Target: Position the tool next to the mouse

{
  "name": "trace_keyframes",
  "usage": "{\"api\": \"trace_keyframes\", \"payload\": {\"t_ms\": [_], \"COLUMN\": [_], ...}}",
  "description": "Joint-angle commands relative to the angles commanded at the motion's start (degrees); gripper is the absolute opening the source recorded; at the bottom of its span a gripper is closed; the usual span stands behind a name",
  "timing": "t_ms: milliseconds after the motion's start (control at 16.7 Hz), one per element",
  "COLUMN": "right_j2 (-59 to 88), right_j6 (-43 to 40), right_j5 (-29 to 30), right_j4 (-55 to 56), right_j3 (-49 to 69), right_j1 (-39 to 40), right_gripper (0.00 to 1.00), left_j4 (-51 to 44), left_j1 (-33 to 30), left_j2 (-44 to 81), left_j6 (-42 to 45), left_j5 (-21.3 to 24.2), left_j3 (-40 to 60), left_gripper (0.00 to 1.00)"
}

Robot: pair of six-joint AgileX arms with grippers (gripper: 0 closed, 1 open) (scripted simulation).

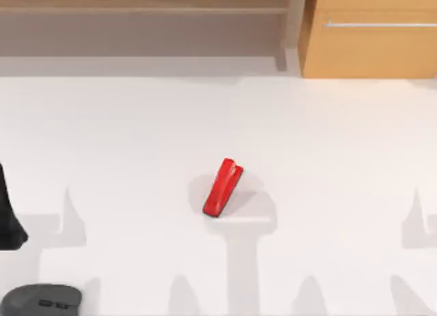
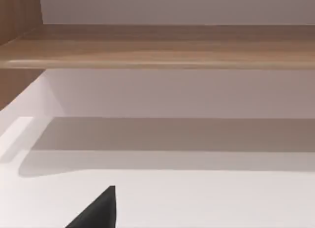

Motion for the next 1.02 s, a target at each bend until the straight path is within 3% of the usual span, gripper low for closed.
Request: {"api": "trace_keyframes", "payload": {"t_ms": [480,720,1020], "right_j2": [0.0,0.0,0.0], "right_j6": [0.0,0.0,0.0], "right_j5": [0.0,0.0,0.0], "right_j4": [0.0,0.0,0.0], "right_j3": [0.0,0.0,0.0], "right_j1": [0.0,0.0,0.0], "right_gripper": [1.0,1.0,1.0], "left_j4": [-4.71,-11.06,-20.8], "left_j1": [-3.69,-9.41,-17.68], "left_j2": [9.22,21.66,42.23], "left_j6": [-0.2,-0.21,-0.91], "left_j5": [-0.95,-2.08,-4.1], "left_j3": [6.96,18.82,40.58], "left_gripper": [1.0,1.0,1.0]}}
